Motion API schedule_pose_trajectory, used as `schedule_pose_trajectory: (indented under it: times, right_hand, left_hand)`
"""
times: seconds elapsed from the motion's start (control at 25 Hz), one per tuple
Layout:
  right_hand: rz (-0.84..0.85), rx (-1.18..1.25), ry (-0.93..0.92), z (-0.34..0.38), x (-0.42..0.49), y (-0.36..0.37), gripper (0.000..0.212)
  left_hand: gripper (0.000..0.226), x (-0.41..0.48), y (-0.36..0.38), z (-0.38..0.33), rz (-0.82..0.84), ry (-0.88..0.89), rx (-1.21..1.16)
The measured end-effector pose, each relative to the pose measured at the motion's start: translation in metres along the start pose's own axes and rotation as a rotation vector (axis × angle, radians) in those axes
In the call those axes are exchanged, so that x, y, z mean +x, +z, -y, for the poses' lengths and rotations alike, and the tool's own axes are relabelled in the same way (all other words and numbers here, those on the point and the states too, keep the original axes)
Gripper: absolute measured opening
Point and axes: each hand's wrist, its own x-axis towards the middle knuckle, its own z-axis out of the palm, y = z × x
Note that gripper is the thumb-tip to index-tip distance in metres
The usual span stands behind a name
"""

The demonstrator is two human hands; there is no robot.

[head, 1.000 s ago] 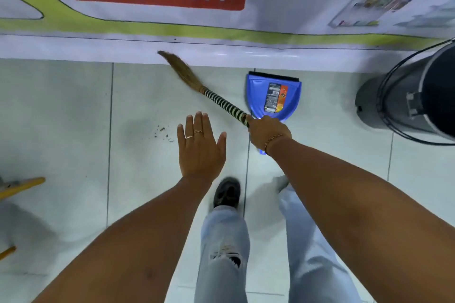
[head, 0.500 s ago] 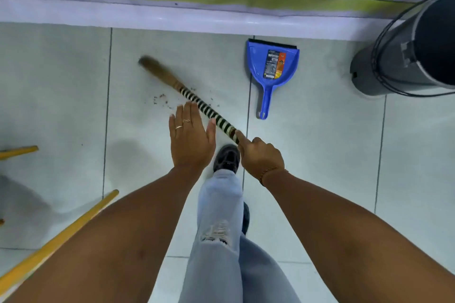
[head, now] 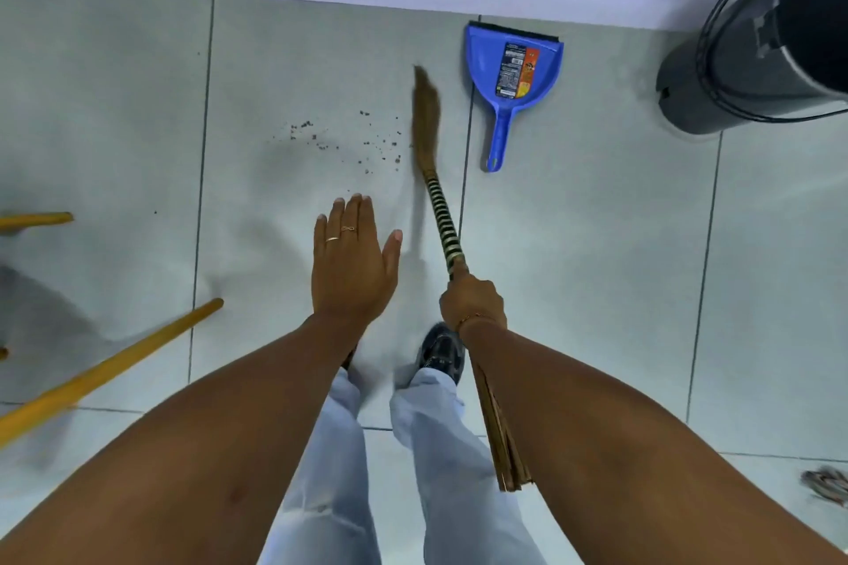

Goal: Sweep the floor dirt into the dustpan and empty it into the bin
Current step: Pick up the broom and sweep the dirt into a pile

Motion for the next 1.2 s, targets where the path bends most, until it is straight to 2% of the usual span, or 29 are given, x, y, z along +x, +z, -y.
schedule_pose_trajectory:
  times: [0.32,0.48,0.68,0.84,0.92,1.2]
  right_hand:
    - [0.014,-0.055,-0.094,0.071,-0.014,0.042,0.048]
    - [-0.077,0.031,-0.145,0.078,-0.043,0.066,0.051]
    - [-0.212,0.177,0.021,0.042,-0.078,0.088,0.052]
    - [-0.099,0.243,0.213,0.041,-0.089,0.116,0.051]
    - [-0.017,0.212,0.2,0.058,-0.092,0.136,0.046]
    - [0.039,0.275,0.16,0.129,-0.082,0.169,0.044]
  left_hand:
    - [0.058,-0.014,-0.018,0.057,-0.046,0.01,0.002]
    - [0.057,-0.034,-0.032,0.095,-0.061,0.019,0.039]
    - [0.056,-0.054,-0.042,0.124,-0.042,0.05,0.05]
    - [0.054,-0.059,-0.04,0.144,-0.019,0.085,0.029]
    - [0.055,-0.059,-0.038,0.154,0.003,0.102,0.026]
    - [0.058,-0.043,-0.044,0.187,0.004,0.093,0.001]
